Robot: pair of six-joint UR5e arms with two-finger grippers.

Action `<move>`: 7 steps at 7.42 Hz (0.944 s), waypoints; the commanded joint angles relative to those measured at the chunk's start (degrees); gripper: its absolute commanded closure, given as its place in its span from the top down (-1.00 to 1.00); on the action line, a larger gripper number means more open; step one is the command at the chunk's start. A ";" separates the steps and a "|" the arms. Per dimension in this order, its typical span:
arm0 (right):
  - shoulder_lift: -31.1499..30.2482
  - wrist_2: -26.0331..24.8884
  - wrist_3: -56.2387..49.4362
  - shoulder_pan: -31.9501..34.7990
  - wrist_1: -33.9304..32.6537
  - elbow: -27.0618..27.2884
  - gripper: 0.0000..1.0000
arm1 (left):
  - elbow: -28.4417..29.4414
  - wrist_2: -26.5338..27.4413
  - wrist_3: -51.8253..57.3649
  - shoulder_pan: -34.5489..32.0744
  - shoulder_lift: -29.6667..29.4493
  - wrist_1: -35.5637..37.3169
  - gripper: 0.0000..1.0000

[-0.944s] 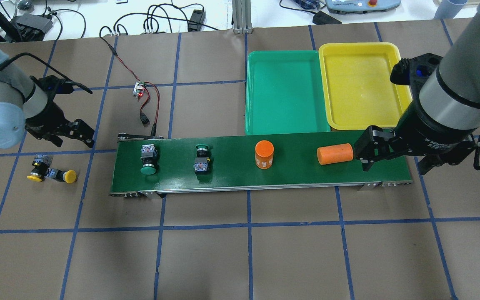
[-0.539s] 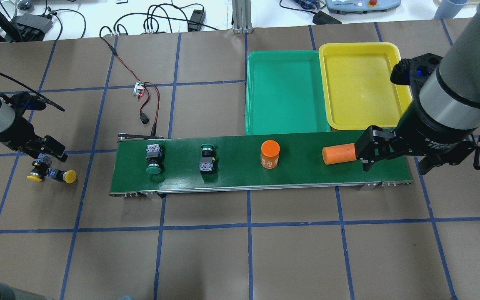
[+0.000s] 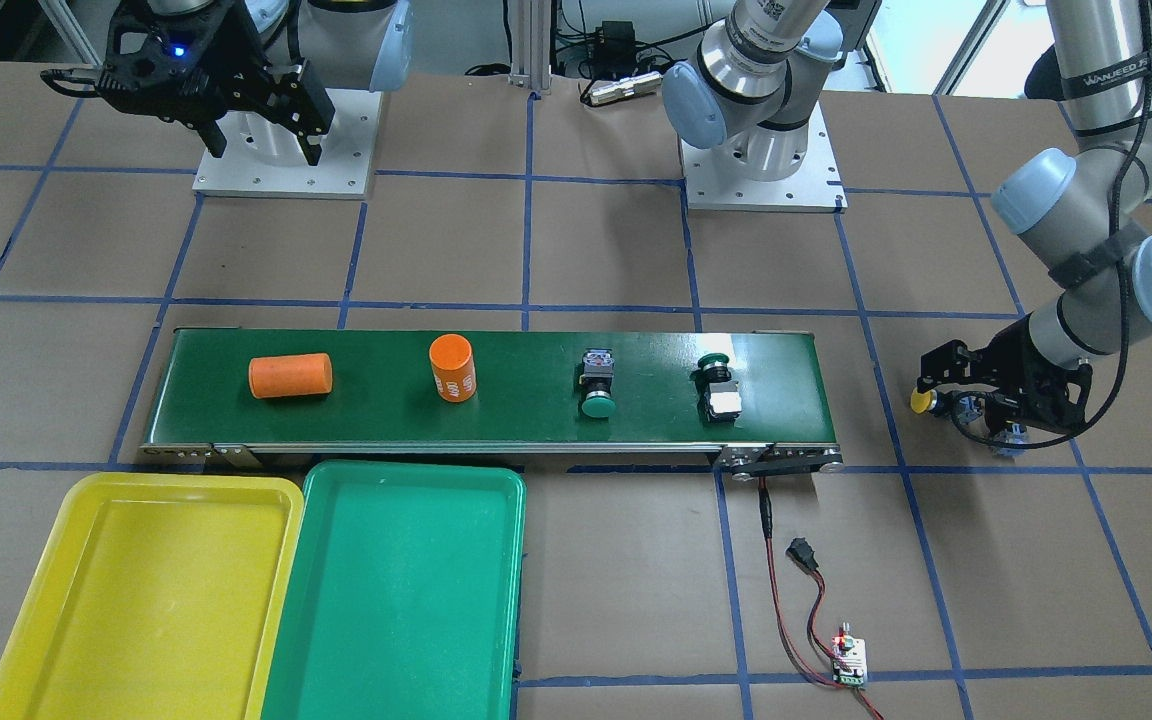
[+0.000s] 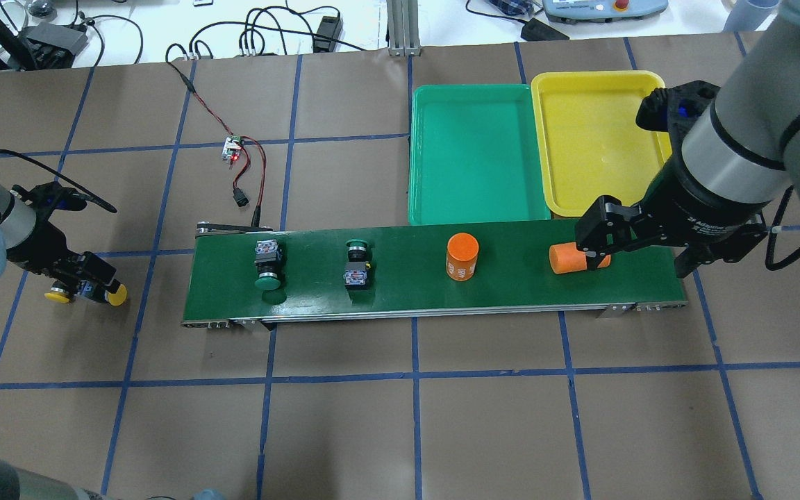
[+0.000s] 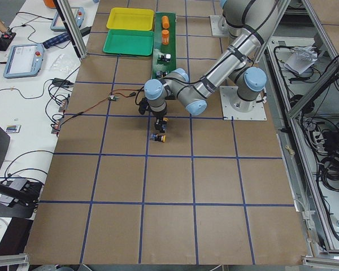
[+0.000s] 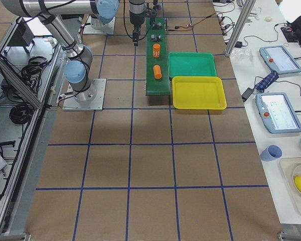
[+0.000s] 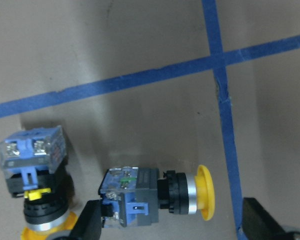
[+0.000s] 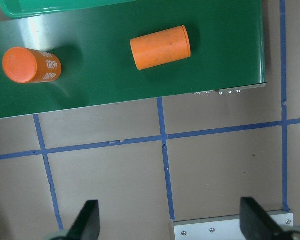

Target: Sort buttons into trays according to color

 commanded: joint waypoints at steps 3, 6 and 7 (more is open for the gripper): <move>3.98 0.36 0.04 1.79 -4.09 0.09 1.00 | -0.15 -1.95 -12.17 0.00 -0.53 2.28 1.00; 5.74 0.45 0.48 3.47 -5.84 0.09 1.00 | -0.15 -4.07 -25.14 0.09 -1.68 4.20 1.00; 5.83 0.45 1.26 4.78 -6.02 0.09 1.00 | -0.41 -3.19 -28.33 0.09 -0.11 3.34 1.00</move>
